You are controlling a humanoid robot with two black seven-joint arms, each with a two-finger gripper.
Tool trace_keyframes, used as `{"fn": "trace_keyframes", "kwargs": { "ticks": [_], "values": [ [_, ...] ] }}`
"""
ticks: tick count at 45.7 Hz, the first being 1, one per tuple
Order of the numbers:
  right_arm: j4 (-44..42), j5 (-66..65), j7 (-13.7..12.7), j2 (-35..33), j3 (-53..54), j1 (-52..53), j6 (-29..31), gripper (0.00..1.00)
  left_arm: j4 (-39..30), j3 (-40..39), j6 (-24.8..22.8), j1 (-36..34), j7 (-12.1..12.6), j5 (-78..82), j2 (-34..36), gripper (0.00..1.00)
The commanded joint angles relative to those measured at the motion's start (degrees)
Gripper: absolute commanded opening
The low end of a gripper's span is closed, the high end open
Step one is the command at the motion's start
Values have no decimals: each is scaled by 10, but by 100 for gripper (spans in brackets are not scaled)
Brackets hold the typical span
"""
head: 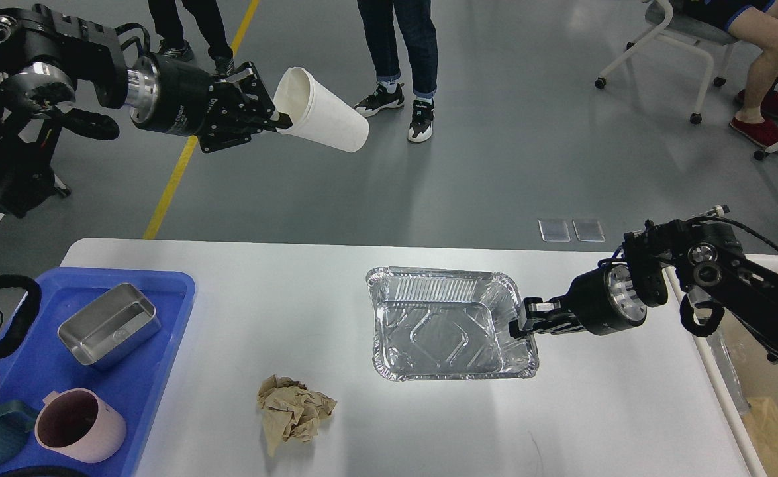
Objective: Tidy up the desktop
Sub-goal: 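Lift the paper cup high with the left gripper, then carry the paper cup over the foil tray and release it inside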
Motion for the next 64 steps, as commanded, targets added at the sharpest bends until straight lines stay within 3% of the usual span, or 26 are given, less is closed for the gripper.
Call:
{"fn": "trace_keyframes", "kwargs": {
  "ticks": [1, 34, 64],
  "values": [
    [-3, -2, 0, 3, -1, 1, 0, 0, 0, 51, 0, -2, 24, -3, -29, 5],
    [-43, -33, -11, 32, -3, 8, 0, 0, 0, 113, 0, -33, 44, -12, -176, 6],
    [-56, -32, -14, 31, -1, 24, 0, 0, 0, 184, 0, 10, 44, -7, -222, 6]
  ]
}}
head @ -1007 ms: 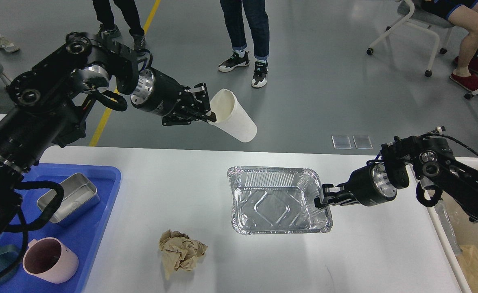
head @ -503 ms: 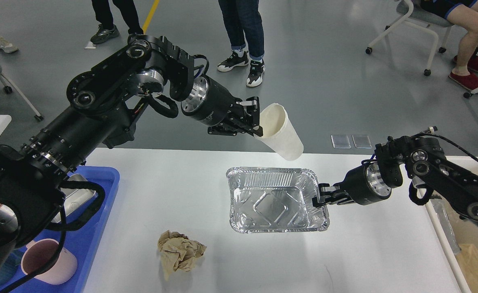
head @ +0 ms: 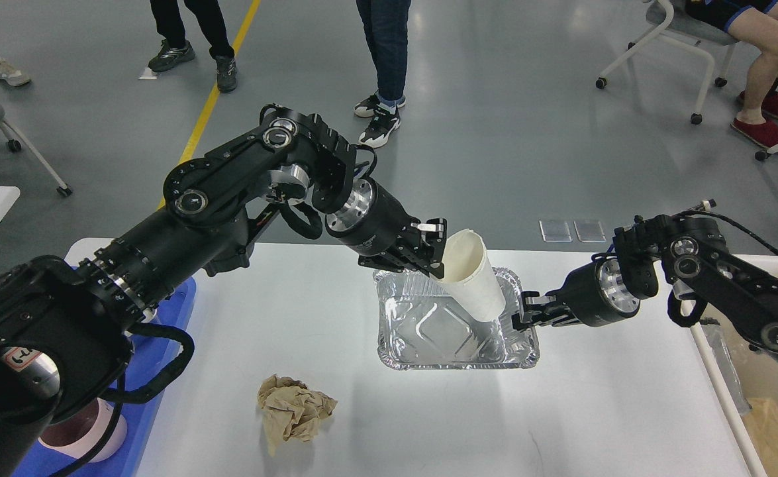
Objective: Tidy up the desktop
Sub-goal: 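Carry the paper cup over the foil tray and release it inside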
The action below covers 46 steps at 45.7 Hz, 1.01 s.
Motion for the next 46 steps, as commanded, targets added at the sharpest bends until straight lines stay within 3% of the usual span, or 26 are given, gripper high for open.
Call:
{"fn": "trace_keyframes", "kwargs": {
  "ticks": [1, 14, 17, 24, 32, 34, 36, 46],
  "values": [
    [0, 1, 0, 0, 1, 5, 0, 0, 0, 8, 0, 13, 0, 2, -4, 6],
    [1, 2, 0, 2, 1, 8, 0, 0, 1, 7, 0, 22, -1, 7, -5, 6],
    [1, 2, 0, 2, 1, 7, 0, 0, 1, 7, 0, 22, -1, 7, -5, 11],
    [2, 3, 0, 2, 1, 9, 0, 0, 2, 7, 0, 22, -2, 8, -4, 31],
    [3, 3, 0, 1, 1, 9, 0, 0, 5, -2, 16, 19, -7, 7, -2, 74],
    [3, 3, 0, 1, 1, 9, 0, 0, 4, -3, 16, 16, -7, 7, 2, 81],
    [5, 4, 0, 0, 1, 9, 0, 0, 5, -5, 16, 14, -7, 5, 4, 96],
    [5, 5, 0, -7, 1, 8, 0, 0, 6, -16, 24, -3, -6, 2, 17, 98]
  ]
}}
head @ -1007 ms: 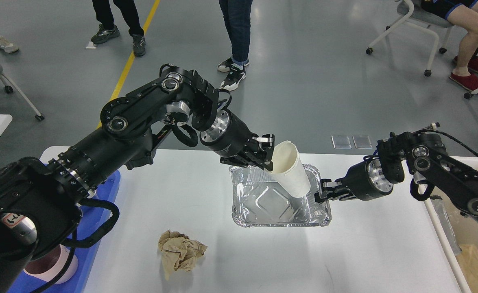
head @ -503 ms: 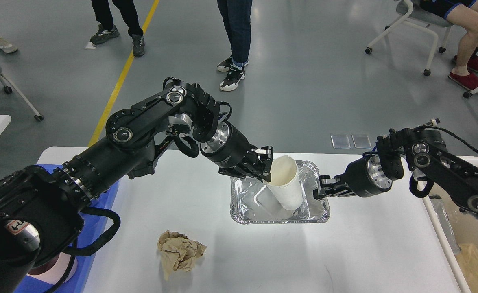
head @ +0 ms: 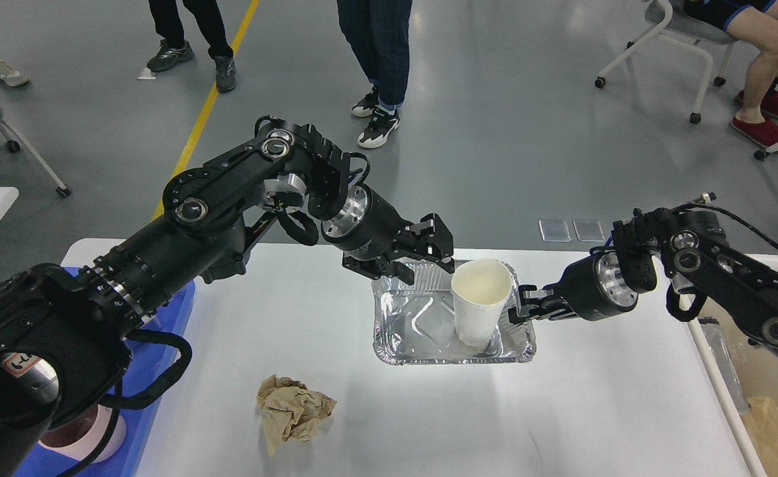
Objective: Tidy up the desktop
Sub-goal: 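Carry the paper cup over the foil tray and release it inside, then withdraw the left gripper away from the foil tray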
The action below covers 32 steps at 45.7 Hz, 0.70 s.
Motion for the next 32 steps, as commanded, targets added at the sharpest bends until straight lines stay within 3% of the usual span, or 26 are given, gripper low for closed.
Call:
{"fn": "trace_keyframes", "kwargs": {
  "ticks": [1, 11, 25, 28, 32],
  "values": [
    [0, 1, 0, -8, 0, -1, 0, 0, 1, -5, 8, -10, 1, 5, 8, 98],
    [3, 1, 0, -12, 2, -1, 0, 0, 4, -17, 14, -13, 0, -4, 69, 98],
    [2, 3, -1, -17, 4, 5, 0, 0, -24, -144, 24, 47, -7, -25, 183, 98],
    [2, 4, 0, -24, 5, 5, 0, 0, -25, -173, 24, 67, -48, -29, 188, 98],
    [2, 5, 0, -28, 8, 6, 0, 0, -25, -224, 24, 103, -165, -29, 186, 98]
  ]
}}
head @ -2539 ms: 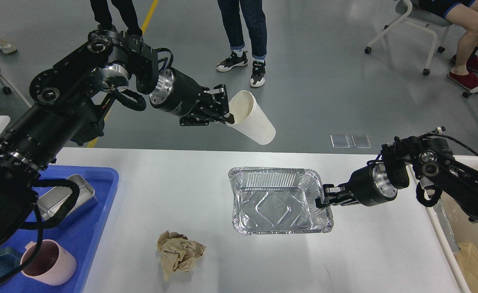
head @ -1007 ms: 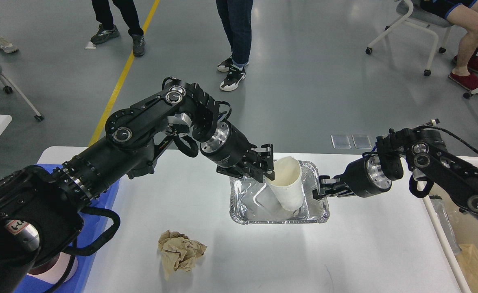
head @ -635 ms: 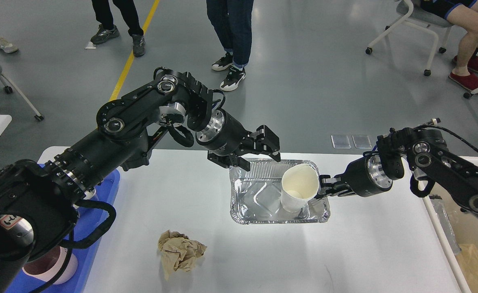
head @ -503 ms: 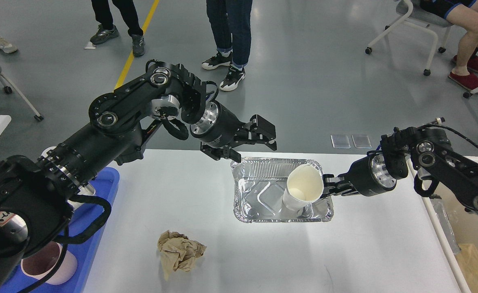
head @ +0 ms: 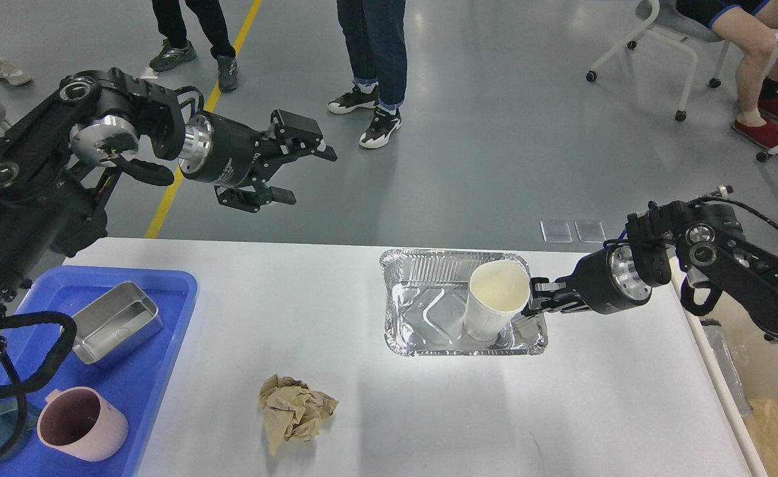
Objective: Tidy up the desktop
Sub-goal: 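Withdraw the left gripper away from the foil tray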
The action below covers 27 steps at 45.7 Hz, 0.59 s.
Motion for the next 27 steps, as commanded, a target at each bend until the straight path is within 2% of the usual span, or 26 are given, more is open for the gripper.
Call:
{"fn": "trace_keyframes", "kwargs": {
  "ticks": [1, 3, 9, 14, 16, 20, 25, 27],
  "values": [
    [0, 1, 0, -7, 3, 2, 0, 0, -1, -63, 1, 50, -139, 2, 3, 98],
    [0, 1, 0, -11, 3, 4, 0, 0, -1, -74, 1, 62, -171, 2, 8, 98],
    [0, 4, 0, -17, 3, 3, 0, 0, 6, -100, 43, 78, -233, -6, 35, 98],
    [0, 7, 0, -18, 3, 3, 0, 0, 10, -109, 66, 92, -348, -30, 74, 98],
    [0, 6, 0, -17, 3, 3, 0, 0, 12, -107, 71, 94, -379, -45, 88, 98],
    [0, 7, 0, -17, 3, 4, 0, 0, 16, -109, 80, 135, -398, -60, 103, 98],
    [-1, 9, 0, -19, 5, 4, 0, 0, 43, -119, 102, 151, -405, -100, 103, 98],
    [-2, 11, -1, -20, 6, 4, 0, 0, 52, -127, 112, 155, -420, -134, 98, 98]
  ]
}}
